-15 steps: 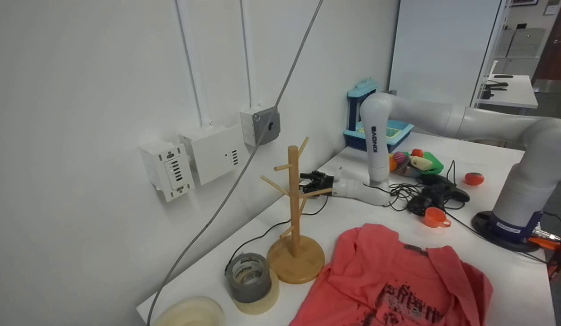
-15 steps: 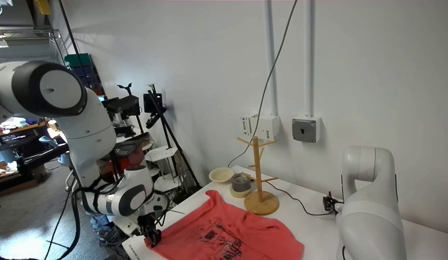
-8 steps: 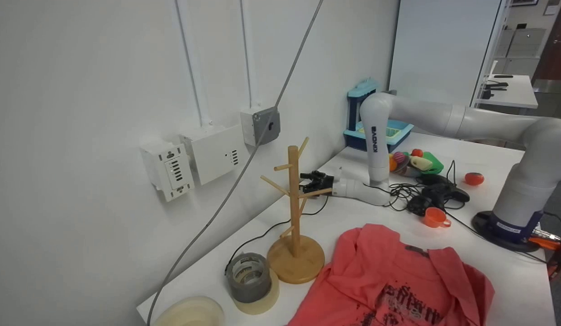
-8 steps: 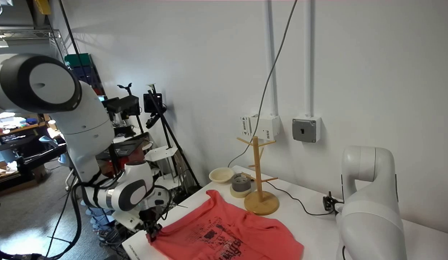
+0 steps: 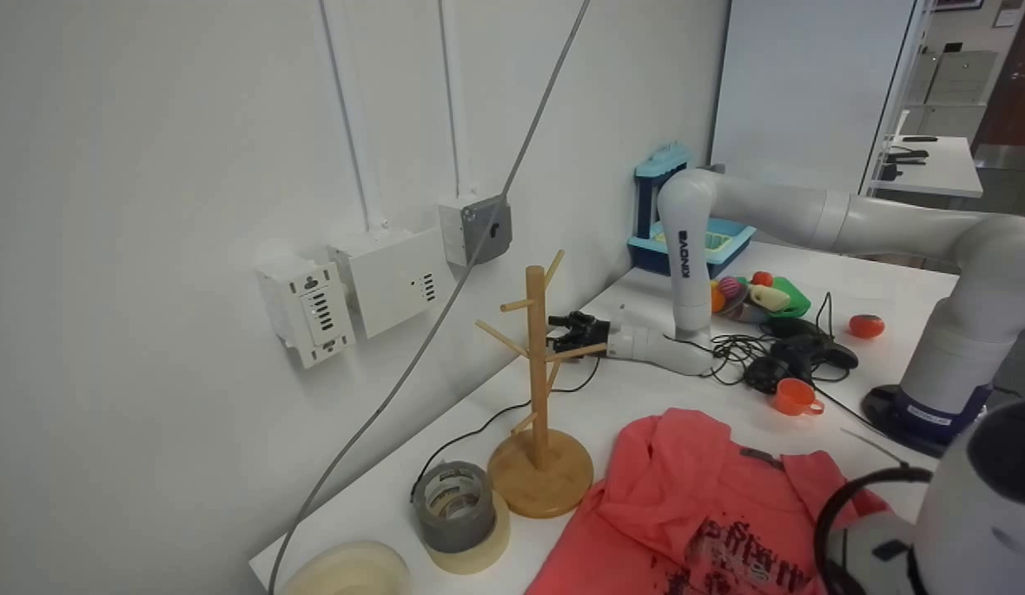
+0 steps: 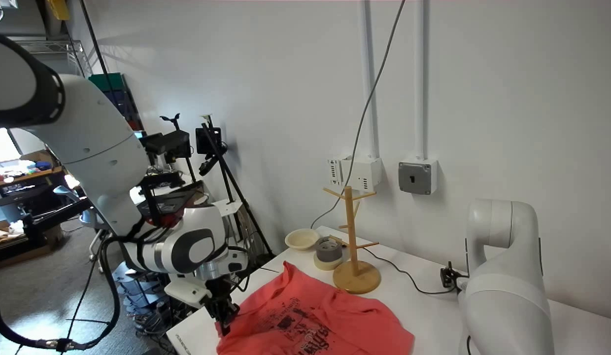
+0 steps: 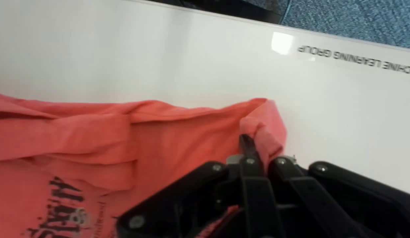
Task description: Fold the sweatshirt from left to right
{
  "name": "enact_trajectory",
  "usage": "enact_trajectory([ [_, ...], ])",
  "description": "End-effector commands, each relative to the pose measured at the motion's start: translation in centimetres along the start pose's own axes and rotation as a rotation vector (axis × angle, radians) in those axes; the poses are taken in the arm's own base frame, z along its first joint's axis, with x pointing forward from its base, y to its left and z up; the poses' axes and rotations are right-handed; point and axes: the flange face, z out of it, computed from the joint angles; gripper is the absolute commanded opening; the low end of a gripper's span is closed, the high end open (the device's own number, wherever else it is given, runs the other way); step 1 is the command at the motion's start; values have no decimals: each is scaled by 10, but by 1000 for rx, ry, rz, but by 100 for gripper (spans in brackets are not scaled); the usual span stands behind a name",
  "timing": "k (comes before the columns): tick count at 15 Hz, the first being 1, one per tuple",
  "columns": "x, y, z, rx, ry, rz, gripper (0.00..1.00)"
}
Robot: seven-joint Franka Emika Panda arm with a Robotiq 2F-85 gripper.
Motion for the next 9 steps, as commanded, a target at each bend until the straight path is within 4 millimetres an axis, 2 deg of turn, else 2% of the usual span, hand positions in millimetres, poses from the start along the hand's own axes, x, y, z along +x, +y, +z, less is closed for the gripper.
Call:
enact_trajectory([
  [1, -18, 52, -19, -113, -24, 61, 1],
  [6, -25, 113, -27, -318, -4, 216, 1],
  [9, -26, 137, -28, -437, 29, 295, 1],
])
